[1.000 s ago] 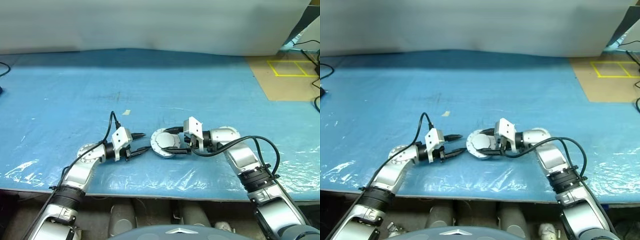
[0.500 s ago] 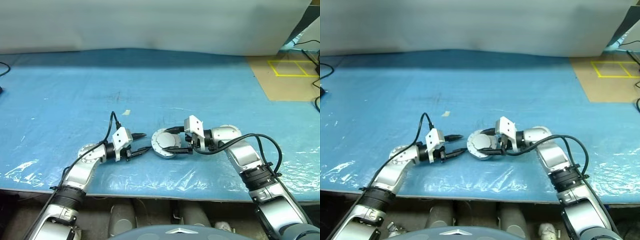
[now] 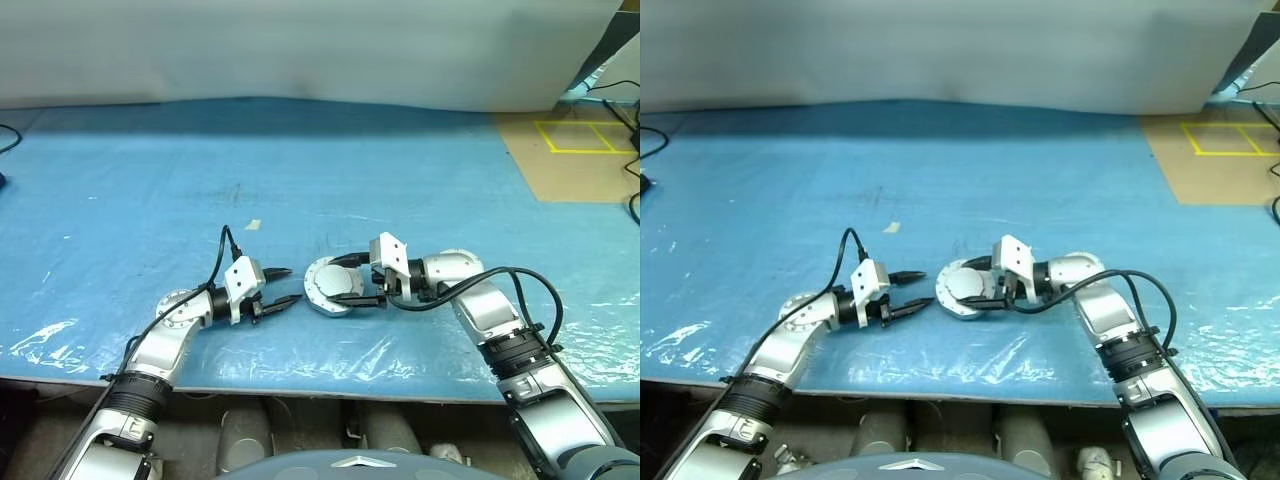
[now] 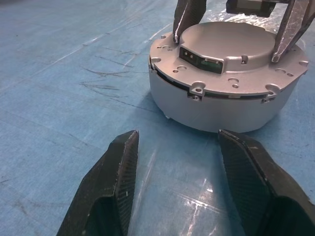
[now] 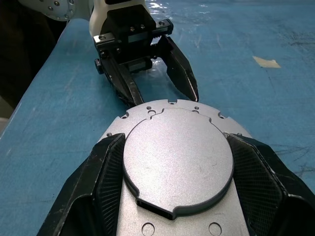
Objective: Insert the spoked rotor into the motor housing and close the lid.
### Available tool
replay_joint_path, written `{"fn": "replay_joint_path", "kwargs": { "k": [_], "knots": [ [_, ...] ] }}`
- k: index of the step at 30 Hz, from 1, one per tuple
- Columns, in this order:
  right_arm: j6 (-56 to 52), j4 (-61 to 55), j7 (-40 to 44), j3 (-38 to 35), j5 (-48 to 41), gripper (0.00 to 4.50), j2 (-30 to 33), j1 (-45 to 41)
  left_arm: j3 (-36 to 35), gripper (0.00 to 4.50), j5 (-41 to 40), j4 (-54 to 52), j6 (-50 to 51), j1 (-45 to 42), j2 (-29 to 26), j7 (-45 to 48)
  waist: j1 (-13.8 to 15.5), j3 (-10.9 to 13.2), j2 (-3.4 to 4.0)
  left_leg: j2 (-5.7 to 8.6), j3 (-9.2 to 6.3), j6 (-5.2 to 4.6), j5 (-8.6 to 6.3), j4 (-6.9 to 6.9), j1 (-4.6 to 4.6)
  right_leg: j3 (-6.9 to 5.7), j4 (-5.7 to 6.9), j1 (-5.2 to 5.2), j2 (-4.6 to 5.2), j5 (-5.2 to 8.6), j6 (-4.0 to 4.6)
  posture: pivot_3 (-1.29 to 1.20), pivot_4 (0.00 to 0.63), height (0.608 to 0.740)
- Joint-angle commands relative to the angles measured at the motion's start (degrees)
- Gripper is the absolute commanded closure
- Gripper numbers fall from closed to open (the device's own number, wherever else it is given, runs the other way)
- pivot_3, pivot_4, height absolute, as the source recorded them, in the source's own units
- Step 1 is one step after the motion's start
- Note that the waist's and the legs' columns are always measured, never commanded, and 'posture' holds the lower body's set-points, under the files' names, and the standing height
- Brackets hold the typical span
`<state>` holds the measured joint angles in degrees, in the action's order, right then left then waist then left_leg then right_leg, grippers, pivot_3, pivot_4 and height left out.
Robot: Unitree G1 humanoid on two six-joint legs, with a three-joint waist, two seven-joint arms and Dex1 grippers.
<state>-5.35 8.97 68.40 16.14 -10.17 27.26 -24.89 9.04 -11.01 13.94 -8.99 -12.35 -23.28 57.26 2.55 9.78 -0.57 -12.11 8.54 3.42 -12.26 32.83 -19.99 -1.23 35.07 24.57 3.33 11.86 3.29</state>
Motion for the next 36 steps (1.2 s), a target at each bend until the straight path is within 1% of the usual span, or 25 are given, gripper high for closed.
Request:
{"fn": "replay_joint_path", "kwargs": {
  "k": [1,11,17,22,25,30,34,36],
  "knots": [
    [0.61,2.04,-0.83,0.86,2.39,1.54,0.48,-0.53,-0.18,1.77,-0.14,-0.26,-1.47,-0.20,0.21,0.14,-0.05,0.00,0.00,0.00,0.00,0.00,0.00,0.00,0.02,0.00,0.00,-0.03,0.00,0.00,0.00,0.00,0.150,0.740],
    [-2.31,1.93,-1.03,1.84,2.63,1.54,0.67,-1.08,-0.33,1.77,-0.01,0.58,-2.81,0.16,0.42,-0.10,-0.05,0.00,0.00,-0.01,0.00,0.01,-0.01,0.00,0.28,0.01,0.00,-0.28,0.00,0.00,-0.01,0.00,0.150,0.740],
    [-4.31,3.06,-2.48,3.61,5.68,1.54,1.38,-1.24,-0.37,1.77,0.12,1.75,-3.91,0.06,0.80,-0.15,-0.15,-0.01,0.00,-0.01,0.00,0.01,-0.01,0.00,0.32,0.01,0.00,-0.31,0.00,0.00,-0.01,0.00,0.150,0.740],
    [-5.12,3.00,-2.86,4.02,5.60,1.54,1.56,-0.95,-0.41,1.77,0.01,2.25,-4.43,0.41,0.95,0.06,-0.16,-0.01,0.00,-0.01,0.00,0.02,-0.01,-0.01,0.49,0.02,-0.01,-0.45,0.00,0.03,-0.05,0.00,0.150,0.740],
    [-6.01,2.09,-2.51,3.44,4.02,1.54,1.20,-0.99,-0.47,1.77,-0.07,2.31,-4.62,0.57,0.89,0.21,-0.16,-0.02,0.00,-0.01,0.00,0.03,-0.01,-0.03,0.53,0.02,-0.01,-0.47,0.00,0.12,-0.21,0.00,0.150,0.740],
    [-7.14,0.27,-1.58,2.78,2.35,1.54,0.76,-1.41,-0.47,1.77,-0.18,2.78,-4.94,0.49,0.96,0.42,-0.18,-0.02,0.00,-0.02,0.00,0.03,-0.01,-0.11,0.53,0.02,-0.07,-0.47,-0.01,0.03,-0.06,0.00,0.150,0.740],
    [-6.54,-0.01,-2.05,2.40,2.73,1.54,1.04,-1.71,-0.52,1.77,-0.25,2.99,-5.14,0.58,1.01,0.46,-0.22,-0.02,0.00,-0.02,0.00,0.03,0.00,-0.17,0.51,0.02,-0.16,-0.46,-0.01,0.02,-0.04,0.00,0.150,0.740],
    [-4.01,1.94,-3.01,3.33,5.61,1.54,1.95,-2.30,-0.53,1.77,-0.24,3.10,-5.22,0.54,1.06,0.41,-0.23,-0.02,0.00,-0.02,0.00,0.04,0.00,-0.19,0.51,0.02,-0.18,-0.46,-0.01,0.02,-0.04,0.00,0.150,0.740]
  ]
}}
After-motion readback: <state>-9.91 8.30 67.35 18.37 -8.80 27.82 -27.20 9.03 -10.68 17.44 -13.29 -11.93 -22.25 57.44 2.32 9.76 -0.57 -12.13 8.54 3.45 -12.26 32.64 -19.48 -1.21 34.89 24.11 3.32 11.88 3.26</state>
